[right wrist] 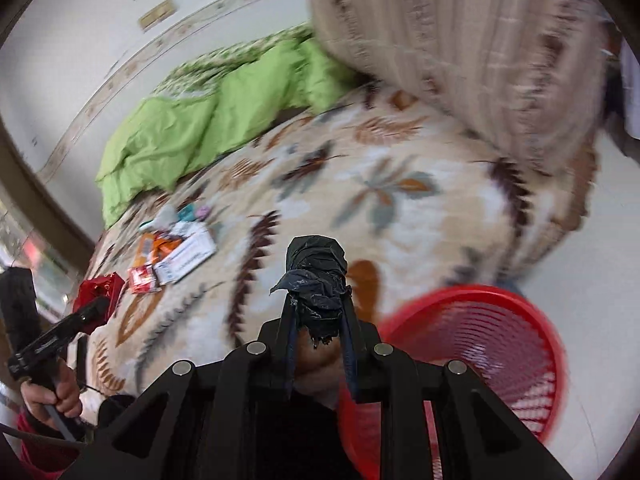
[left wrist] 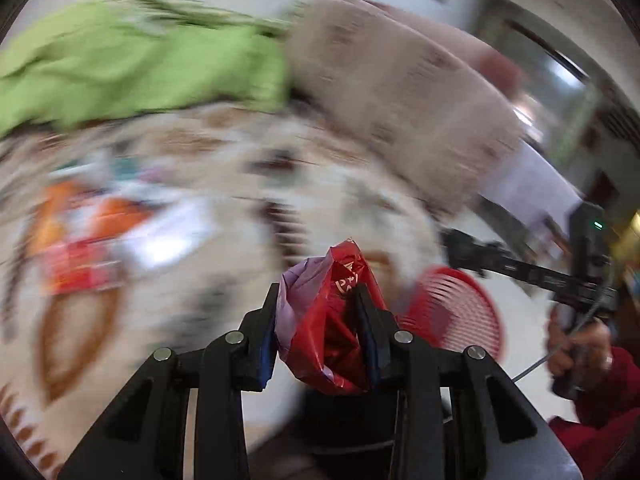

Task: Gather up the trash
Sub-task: 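Carry both items to the red wastebasket and open both tools over it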

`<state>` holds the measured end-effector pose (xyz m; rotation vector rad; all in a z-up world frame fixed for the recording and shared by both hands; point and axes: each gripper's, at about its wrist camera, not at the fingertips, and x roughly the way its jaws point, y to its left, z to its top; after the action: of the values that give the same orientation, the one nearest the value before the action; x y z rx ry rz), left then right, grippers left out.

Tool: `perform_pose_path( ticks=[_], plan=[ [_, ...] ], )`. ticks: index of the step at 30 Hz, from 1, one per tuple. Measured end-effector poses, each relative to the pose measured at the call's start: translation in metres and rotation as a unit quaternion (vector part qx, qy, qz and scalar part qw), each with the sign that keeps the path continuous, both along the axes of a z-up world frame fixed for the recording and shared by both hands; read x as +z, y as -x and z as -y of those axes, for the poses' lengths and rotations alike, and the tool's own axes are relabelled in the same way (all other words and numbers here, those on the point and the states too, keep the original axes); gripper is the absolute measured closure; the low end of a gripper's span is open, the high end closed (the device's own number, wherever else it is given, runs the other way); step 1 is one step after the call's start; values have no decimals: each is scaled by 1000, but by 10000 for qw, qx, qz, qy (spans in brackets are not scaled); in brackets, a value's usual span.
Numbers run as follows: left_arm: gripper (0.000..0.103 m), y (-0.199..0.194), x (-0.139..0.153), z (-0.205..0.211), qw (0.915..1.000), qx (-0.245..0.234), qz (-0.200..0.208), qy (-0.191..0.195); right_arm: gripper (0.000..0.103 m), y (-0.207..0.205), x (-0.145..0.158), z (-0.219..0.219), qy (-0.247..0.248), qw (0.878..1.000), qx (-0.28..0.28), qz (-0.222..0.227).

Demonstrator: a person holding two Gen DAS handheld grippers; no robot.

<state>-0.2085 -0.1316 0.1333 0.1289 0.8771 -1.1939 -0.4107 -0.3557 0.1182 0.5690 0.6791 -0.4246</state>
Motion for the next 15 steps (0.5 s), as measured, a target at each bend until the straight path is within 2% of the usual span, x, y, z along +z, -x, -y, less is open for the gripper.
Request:
perform_pose_path(
  ticks=[4,10,11,12,13,15],
  plan=[
    [70,51,-5,80,9936,-988,-517,-152,83,44,-1,18,-24,9993,-377,48],
    [69,104,-33,160,9831,-1554,-583,-768,81,90,-20,37,-260,9970,-717,87],
    [68,112,-38,172,9814,-1615,-529,-896,81,92,-24,38,-278,9971,-709,77],
    [61,121,-44,183,9784,-1715,-439,-1065,79,95,-29,41,-292,9966,-767,37],
    [50,124,-48,189,9775,-1711,-350,-1182,74,99,-33,44,-345,9960,-821,40],
    [45,126,-52,193,9781,-1596,-258,-1310,51,109,-38,51,-455,9942,-970,126]
  ],
)
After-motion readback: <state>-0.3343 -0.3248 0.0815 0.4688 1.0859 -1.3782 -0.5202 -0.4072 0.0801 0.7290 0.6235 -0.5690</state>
